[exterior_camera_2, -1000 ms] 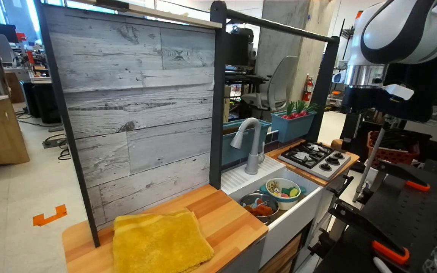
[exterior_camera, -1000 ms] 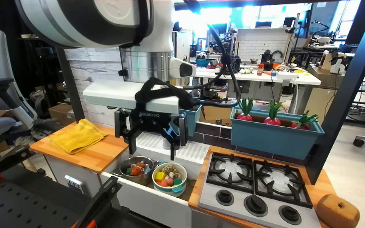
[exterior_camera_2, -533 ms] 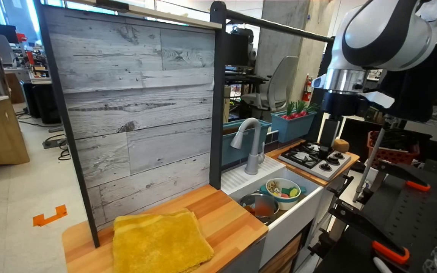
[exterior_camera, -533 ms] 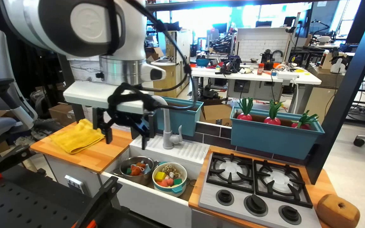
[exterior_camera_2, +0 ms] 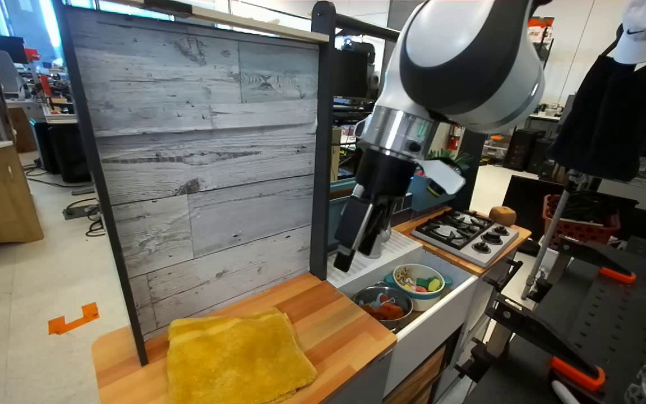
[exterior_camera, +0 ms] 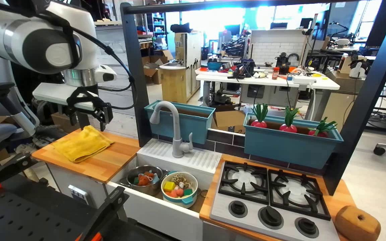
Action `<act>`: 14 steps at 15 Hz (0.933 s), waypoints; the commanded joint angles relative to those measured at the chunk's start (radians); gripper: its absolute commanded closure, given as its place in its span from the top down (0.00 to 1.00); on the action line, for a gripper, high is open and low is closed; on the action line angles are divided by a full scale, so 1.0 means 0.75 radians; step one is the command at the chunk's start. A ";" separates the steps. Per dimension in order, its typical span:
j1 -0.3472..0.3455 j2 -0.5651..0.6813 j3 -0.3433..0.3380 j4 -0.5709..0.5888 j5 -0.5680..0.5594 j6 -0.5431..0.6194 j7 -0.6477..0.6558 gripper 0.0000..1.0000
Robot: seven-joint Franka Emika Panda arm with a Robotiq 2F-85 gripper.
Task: Pick up the plush toys from the counter and stove and put them in the pots, then wipe the counter with the towel
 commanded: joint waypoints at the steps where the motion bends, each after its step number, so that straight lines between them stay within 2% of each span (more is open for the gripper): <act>1: 0.004 0.037 0.005 0.037 -0.023 -0.003 0.025 1.00; 3: -0.006 0.065 0.006 0.060 -0.023 -0.001 0.023 1.00; 5: 0.029 0.105 -0.019 0.083 -0.036 0.041 0.043 1.00; 6: 0.074 0.133 -0.044 0.128 -0.057 0.020 0.059 1.00; 9: 0.326 0.213 -0.227 0.306 -0.186 -0.002 0.194 1.00; 11: 0.465 0.300 -0.313 0.462 -0.243 -0.030 0.304 1.00; 14: 0.585 0.465 -0.345 0.684 -0.236 -0.083 0.433 1.00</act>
